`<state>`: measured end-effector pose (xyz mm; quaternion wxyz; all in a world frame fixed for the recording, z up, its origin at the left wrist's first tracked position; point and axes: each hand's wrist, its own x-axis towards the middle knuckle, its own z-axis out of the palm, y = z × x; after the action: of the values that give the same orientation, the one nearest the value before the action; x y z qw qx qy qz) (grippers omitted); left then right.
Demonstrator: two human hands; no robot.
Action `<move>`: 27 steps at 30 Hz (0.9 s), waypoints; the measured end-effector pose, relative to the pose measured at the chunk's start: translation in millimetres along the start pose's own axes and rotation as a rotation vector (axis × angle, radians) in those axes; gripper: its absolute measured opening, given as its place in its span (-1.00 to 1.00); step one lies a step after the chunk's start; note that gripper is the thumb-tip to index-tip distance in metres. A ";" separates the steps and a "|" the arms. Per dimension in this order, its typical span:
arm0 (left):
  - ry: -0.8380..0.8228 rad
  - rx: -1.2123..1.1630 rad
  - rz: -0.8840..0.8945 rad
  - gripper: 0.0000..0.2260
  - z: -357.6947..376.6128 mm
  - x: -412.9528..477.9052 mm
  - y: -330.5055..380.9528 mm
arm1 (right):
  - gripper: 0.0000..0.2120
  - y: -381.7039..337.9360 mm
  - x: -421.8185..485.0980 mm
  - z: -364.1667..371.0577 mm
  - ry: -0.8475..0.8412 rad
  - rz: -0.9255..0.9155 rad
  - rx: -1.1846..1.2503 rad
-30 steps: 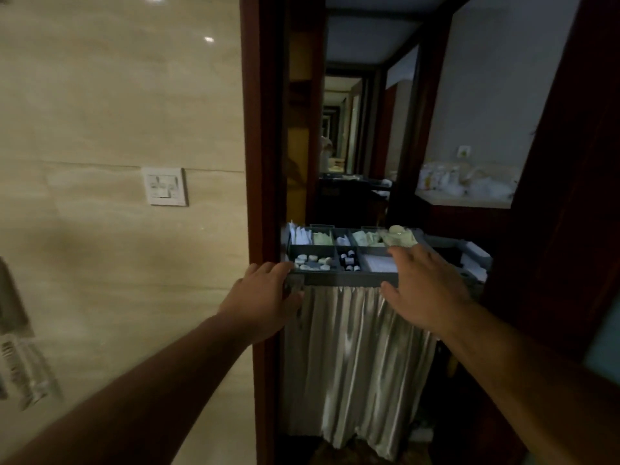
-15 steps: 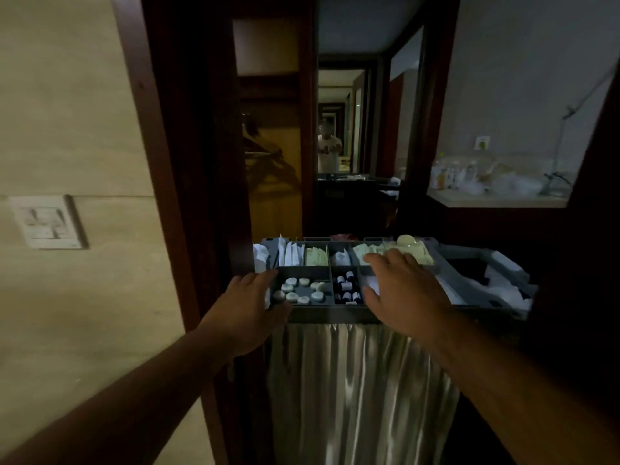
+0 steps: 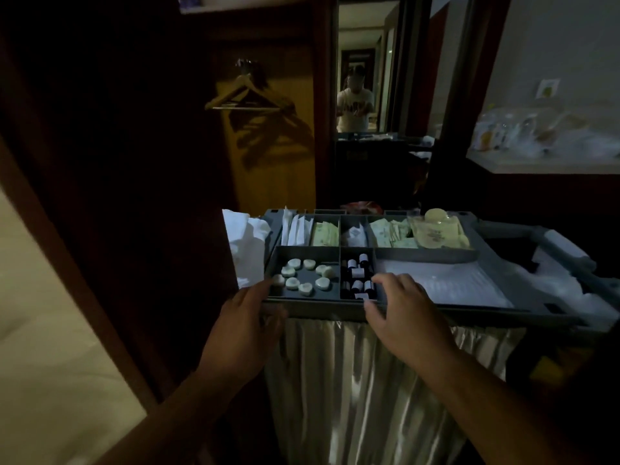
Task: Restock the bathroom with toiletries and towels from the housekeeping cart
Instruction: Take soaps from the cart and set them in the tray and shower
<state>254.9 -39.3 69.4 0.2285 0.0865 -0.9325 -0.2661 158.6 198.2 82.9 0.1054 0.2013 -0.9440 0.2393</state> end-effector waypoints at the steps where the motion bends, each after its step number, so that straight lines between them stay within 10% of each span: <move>1: -0.001 -0.006 -0.010 -0.51 9.4 4.4 -3.7 | -0.58 6.7 3.5 5.3 -0.012 0.016 0.021; 27: 0.159 -0.123 -0.370 -0.68 185.9 191.7 -98.6 | -0.71 84.2 176.6 133.7 -0.171 0.048 0.201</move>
<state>2.3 -91.8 -50.8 0.2532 0.2630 -0.8617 -0.3523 -49.8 141.6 -14.8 -0.0021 0.2080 -0.9253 0.3171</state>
